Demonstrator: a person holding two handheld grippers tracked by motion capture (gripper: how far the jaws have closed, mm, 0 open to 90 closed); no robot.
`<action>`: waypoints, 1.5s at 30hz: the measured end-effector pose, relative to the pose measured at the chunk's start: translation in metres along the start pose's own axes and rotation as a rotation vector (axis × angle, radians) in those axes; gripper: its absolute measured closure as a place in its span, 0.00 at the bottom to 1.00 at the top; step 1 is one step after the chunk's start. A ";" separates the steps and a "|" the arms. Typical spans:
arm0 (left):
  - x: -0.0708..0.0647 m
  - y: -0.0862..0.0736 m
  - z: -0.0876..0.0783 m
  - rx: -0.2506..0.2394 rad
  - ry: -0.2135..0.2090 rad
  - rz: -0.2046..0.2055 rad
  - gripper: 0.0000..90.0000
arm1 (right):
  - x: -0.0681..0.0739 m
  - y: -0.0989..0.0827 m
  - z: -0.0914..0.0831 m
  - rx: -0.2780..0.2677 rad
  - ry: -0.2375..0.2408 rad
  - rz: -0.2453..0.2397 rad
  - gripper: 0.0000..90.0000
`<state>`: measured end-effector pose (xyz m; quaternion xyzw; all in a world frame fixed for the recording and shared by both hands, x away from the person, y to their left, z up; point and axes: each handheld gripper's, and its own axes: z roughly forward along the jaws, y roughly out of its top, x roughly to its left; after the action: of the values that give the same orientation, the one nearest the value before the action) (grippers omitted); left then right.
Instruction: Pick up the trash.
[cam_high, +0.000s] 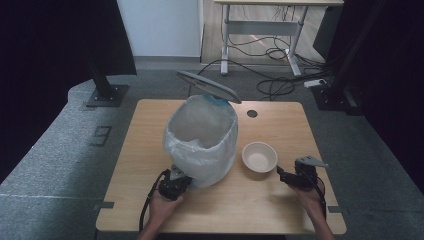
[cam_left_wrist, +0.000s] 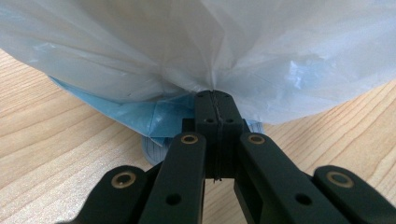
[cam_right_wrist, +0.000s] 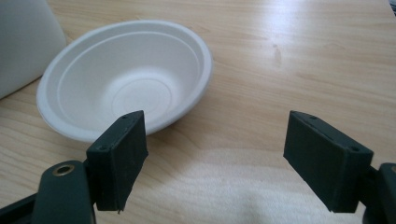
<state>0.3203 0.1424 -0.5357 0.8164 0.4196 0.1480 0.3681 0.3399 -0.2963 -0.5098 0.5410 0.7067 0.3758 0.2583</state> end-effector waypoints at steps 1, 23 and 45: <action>0.000 0.000 0.000 0.000 0.000 0.000 1.00 | 0.000 0.000 0.000 0.000 0.000 0.000 0.23; 0.001 0.000 0.000 -0.002 -0.004 0.000 1.00 | 0.010 0.025 0.038 0.026 -0.014 0.000 0.23; -0.001 0.000 0.000 -0.002 0.004 0.008 1.00 | 0.006 0.012 0.056 0.093 -0.023 0.022 0.25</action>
<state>0.3196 0.1421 -0.5359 0.8175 0.4169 0.1515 0.3674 0.3880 -0.2748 -0.5322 0.5645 0.7144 0.3392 0.2365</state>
